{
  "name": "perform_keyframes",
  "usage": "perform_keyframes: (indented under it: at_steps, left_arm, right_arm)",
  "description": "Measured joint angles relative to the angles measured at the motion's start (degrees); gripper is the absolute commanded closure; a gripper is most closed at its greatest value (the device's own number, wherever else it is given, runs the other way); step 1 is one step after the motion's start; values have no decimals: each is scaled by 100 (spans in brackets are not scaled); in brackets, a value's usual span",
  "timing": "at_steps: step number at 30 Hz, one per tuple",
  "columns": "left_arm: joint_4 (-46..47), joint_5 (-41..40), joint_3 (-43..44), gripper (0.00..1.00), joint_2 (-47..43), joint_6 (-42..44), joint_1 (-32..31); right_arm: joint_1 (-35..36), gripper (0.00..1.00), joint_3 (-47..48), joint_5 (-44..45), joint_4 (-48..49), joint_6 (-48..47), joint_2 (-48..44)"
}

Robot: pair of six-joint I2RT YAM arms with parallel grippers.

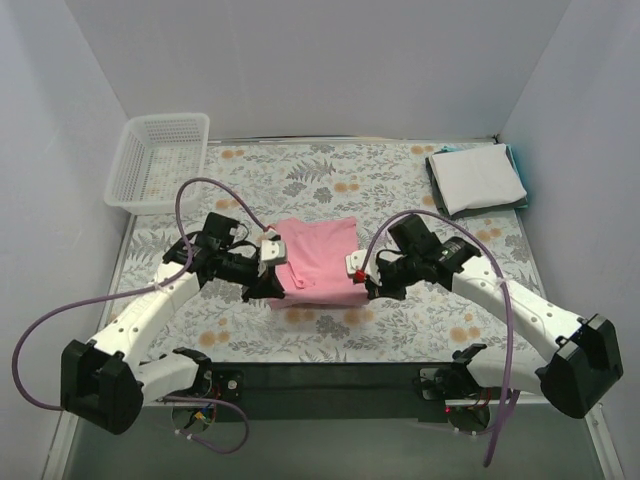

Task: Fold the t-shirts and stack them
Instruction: Fold the tshirt

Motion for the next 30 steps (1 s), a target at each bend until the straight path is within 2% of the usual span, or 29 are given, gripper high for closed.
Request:
perform_keyframes:
  at_steps: [8,18,26,28,29,30]
  left_arm:
    - [-168,551,1521,100,1589,197,1021]
    - [404,619,3309,100,4170,-96,1384]
    - [1178,402,4341,100,6033,-643,1519]
    - [1307,348,4505,99,6373,-809,1543]
    - [1373,323,4634,96,6585,-909,1554]
    - [1445,299,4712,96,6736,-981,1558]
  right_arm:
    - [-820,99,1346,-363,-184,-466,1231]
    - [-1683,99,3324,-640,-345,-1069,3740]
    - [-2009,99,4999,-745,-334,-1102,5842]
    - [-2033,92,5272,-745,-341,-1075,6223]
    - [-2039,82,5407,-743,-337,-1045,6400]
    - [-2044,77,5534,-758,-341,-1010,6548]
